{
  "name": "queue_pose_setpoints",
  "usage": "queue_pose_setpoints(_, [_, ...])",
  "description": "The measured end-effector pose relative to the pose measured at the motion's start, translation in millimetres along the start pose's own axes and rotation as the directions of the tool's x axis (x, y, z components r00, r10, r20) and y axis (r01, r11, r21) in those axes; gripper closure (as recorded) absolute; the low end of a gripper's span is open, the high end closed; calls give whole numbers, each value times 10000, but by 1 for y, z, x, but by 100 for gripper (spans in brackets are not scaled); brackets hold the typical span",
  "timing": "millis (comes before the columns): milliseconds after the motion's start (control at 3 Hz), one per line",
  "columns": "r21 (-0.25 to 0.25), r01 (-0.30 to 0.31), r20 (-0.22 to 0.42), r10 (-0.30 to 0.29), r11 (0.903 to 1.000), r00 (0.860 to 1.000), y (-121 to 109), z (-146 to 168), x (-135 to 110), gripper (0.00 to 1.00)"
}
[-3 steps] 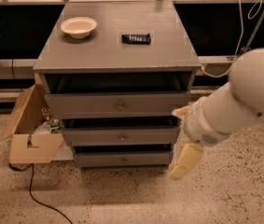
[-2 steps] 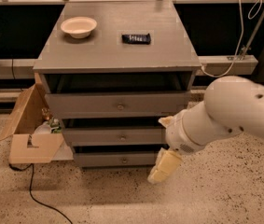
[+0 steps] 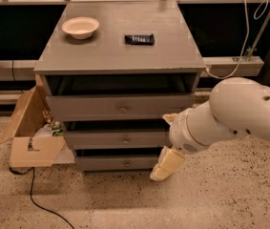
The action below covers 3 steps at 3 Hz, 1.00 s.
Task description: Open bottom drawer
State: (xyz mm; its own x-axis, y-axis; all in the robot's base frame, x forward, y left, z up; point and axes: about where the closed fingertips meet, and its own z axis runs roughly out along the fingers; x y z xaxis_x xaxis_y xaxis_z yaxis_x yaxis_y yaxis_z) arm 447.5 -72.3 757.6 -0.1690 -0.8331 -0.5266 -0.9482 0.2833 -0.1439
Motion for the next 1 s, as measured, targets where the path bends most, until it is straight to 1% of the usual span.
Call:
queue_pose_setpoints(333, [-171,90,318,-84,9998,9995,-3,17,7,0])
queue_pose_setpoints(667, [-358,552,1472,-493,9978,9879,-25,69,22,0])
queue_pose_setpoints(1000, [-647,1094,2286,-920,9919,9692,-43,123,44,0])
